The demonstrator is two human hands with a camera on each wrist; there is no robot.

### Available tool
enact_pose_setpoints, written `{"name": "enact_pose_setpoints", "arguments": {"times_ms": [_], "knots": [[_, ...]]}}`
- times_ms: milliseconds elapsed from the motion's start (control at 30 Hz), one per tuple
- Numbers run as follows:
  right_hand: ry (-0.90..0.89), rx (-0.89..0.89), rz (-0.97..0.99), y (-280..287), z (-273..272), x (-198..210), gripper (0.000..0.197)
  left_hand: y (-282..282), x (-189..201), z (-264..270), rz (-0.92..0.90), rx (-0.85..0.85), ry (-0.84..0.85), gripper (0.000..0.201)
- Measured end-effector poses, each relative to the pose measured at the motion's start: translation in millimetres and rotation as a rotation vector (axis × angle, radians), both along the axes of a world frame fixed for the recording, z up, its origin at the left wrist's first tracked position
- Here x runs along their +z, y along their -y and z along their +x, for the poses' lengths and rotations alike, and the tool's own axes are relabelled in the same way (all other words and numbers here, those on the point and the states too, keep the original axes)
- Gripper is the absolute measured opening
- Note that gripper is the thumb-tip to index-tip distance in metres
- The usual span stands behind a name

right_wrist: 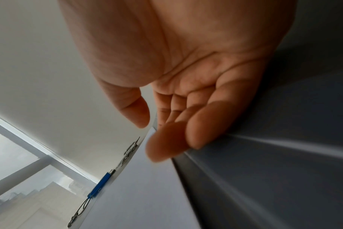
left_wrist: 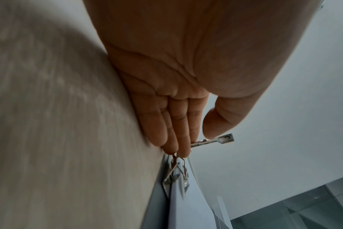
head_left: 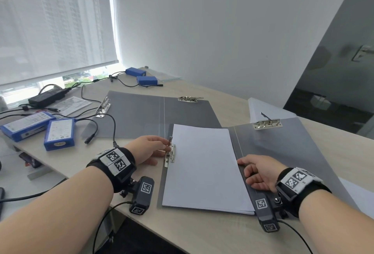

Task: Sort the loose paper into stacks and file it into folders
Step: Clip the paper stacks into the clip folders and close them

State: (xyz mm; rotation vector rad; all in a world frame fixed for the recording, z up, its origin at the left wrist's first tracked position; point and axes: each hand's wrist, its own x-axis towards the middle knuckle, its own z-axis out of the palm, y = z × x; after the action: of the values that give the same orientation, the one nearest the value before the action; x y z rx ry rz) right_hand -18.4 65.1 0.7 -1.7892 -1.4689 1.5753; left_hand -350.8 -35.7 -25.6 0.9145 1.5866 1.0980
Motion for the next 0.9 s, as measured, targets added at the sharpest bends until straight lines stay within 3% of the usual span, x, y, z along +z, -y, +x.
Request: {"name": "enact_pose_setpoints", "arguments": {"times_ms": [800, 900], "knots": [[-0.085, 0.05, -0.029, 1.3, 8.4, -2.7, 0.023, -2.1, -1.7, -1.1, -0.002, 0.006, -0.003, 0.017], [-0.068, 0.053, -0.015, 2.7, 6.6, -2.9, 0.023, -1.8, 1.8, 1.2, -0.006, 0.011, -0.01, 0.026]]}}
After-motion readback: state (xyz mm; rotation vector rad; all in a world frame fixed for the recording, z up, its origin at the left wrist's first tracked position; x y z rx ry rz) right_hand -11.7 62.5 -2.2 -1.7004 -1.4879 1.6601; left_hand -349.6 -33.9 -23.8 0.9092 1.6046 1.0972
